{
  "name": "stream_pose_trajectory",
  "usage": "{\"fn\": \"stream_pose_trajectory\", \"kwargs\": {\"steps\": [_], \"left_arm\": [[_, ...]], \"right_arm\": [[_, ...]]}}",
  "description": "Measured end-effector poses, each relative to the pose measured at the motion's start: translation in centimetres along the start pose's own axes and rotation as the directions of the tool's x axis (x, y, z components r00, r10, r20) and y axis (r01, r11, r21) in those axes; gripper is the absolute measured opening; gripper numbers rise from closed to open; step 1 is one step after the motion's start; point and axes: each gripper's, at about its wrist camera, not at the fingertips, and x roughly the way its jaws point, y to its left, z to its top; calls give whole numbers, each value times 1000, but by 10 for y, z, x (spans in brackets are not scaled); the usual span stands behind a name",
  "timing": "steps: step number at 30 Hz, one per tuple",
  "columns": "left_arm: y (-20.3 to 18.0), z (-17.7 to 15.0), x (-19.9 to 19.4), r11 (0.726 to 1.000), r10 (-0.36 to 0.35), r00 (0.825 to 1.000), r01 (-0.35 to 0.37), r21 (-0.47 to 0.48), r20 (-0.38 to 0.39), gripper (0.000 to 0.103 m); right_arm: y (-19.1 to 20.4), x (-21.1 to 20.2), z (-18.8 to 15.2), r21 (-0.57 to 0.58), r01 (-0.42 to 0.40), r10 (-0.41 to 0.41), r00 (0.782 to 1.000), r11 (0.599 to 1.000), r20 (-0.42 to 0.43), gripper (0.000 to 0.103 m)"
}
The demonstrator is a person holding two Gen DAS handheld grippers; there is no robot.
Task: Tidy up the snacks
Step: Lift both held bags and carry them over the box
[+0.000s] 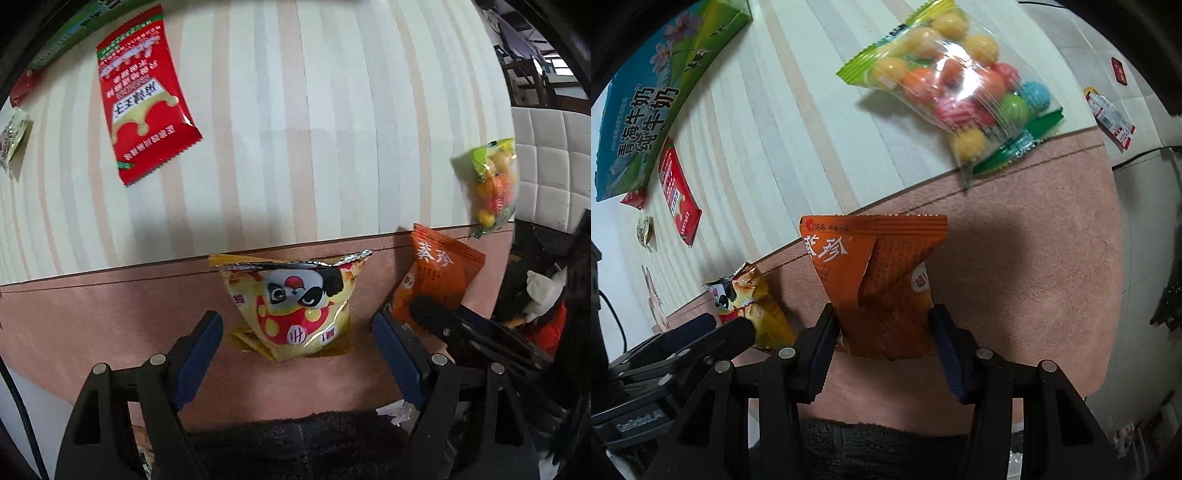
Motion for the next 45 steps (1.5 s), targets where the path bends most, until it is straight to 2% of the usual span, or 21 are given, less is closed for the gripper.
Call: {"fn": "stream_pose_trajectory", "kwargs": {"steps": [9,17,19,20,27,34,40,45], "left_arm": [[-4,11,13,999,32,999,-32,-9,13,83],[8,22,25,999,51,999,-51,-19,17,83],[12,21,30,999,50,999,-50,-14,14,71],[13,21,33,998,57,998,-57,-10,8,69],[13,15,39,998,68,997,-68,3,35,66],[9,8,27,997,77,996,-78,16,54,55],[13,4,4,998,64,993,-65,11,98,53],[20,1,-32,1000,22,988,-24,9,152,53]], "right_arm": [[-13,2,-1,18,21,-21,1000,1000,8,57],[2,12,3,10,52,-52,999,999,5,57],[5,14,4,6,63,-63,998,998,5,57],[6,14,4,4,66,-66,998,998,6,57],[20,17,3,-10,91,-91,996,996,22,56],[38,15,-5,-46,103,-101,994,994,51,47],[53,8,-3,-60,65,-62,997,996,56,45],[71,-9,2,-80,7,-2,998,997,59,45]]}}
